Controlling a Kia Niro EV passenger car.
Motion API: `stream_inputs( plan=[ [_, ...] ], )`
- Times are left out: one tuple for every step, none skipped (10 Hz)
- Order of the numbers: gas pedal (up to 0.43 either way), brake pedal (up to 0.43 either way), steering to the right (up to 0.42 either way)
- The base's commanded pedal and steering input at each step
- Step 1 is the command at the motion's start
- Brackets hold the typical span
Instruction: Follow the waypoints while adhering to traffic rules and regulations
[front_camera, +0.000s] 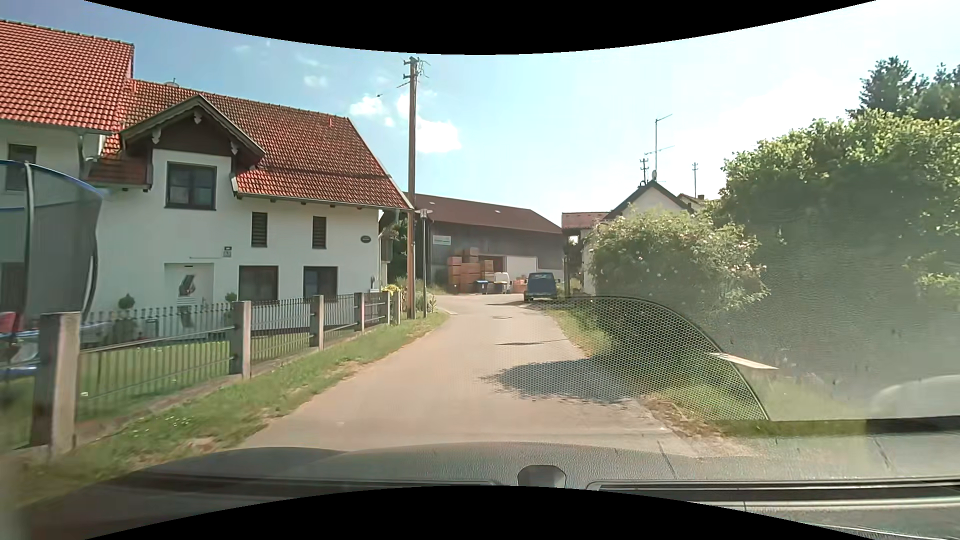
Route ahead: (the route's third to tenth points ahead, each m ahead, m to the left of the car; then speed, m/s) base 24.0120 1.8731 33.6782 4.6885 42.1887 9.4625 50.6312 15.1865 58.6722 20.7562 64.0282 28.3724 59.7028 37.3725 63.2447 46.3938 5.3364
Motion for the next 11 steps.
stream_inputs(
  plan=[
    [0.098,0.006,0.029],
    [0.098,0.006,0.028],
    [0.098,0.006,0.026],
    [0.098,0.006,0.025],
    [0.098,0.006,0.024],
    [0.098,0.006,0.022],
    [0.098,0.006,0.02],
    [0.098,0.006,0.019],
    [0.098,0.006,0.017],
    [0.098,0.006,0.017],
    [0.098,0.006,0.015]
  ],
)
